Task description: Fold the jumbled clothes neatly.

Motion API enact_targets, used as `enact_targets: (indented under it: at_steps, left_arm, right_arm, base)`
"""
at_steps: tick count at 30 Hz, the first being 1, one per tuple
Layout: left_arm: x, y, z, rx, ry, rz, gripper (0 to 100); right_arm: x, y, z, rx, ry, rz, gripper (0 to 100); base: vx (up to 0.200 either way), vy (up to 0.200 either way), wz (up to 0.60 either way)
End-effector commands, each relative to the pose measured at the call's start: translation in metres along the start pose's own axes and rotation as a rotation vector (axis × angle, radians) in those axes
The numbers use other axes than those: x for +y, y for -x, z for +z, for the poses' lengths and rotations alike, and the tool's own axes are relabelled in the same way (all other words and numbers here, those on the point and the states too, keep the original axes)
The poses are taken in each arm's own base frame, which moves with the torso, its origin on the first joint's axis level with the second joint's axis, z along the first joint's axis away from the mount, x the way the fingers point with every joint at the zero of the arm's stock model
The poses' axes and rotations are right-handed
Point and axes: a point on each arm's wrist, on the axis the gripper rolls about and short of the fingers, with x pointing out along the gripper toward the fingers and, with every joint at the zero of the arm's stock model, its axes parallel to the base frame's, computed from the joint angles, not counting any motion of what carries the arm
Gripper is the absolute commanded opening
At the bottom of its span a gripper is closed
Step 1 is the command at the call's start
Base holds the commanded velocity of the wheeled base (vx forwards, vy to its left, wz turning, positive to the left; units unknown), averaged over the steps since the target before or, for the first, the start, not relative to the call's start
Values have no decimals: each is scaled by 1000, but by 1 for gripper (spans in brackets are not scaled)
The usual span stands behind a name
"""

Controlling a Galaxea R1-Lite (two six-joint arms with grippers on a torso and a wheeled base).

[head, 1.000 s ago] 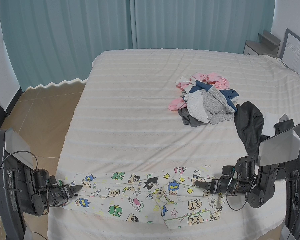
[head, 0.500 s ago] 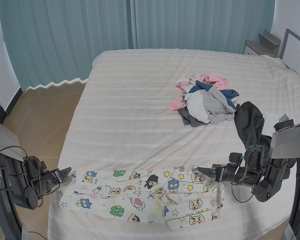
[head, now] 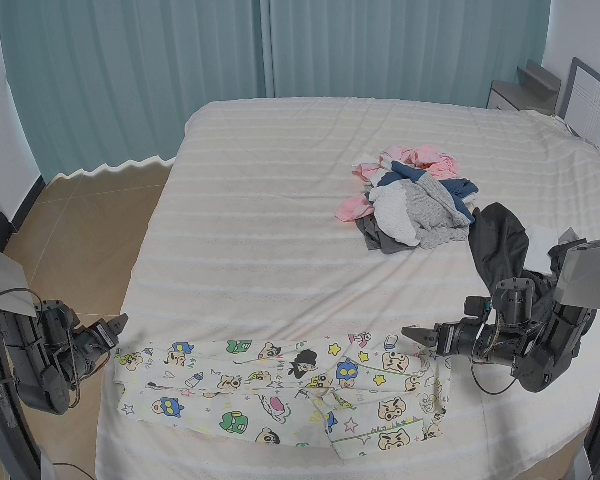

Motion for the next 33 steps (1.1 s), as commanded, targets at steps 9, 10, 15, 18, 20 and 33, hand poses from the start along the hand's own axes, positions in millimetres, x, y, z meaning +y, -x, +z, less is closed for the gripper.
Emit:
enact_targets:
  at_steps: [9, 10, 15, 18, 20, 33]
  left_arm:
    - [-24, 49, -10, 204, 395, -215, 100]
    - [-24, 49, -11, 210, 393, -224, 100]
    - [-19, 47, -20, 255, 398, -198, 100]
    - [-16, 44, -23, 270, 402, -182, 100]
    - [-16, 42, -25, 276, 403, -177, 100]
    - [-12, 40, -27, 283, 410, -159, 100]
  right_arm:
    - [63, -47, 10, 95, 224, 153, 100]
    - [63, -52, 5, 107, 245, 159, 100]
    - [75, -67, -22, 149, 290, 189, 100]
    - [83, -71, -29, 146, 311, 156, 100]
    - [81, -75, -36, 158, 316, 127, 100]
    - [75, -93, -57, 89, 361, 81, 100]
  base:
    - [0, 0, 0]
    - [0, 0, 0]
    - [0, 0, 0]
    - [0, 0, 0]
    - [0, 0, 0]
    - [0, 0, 0]
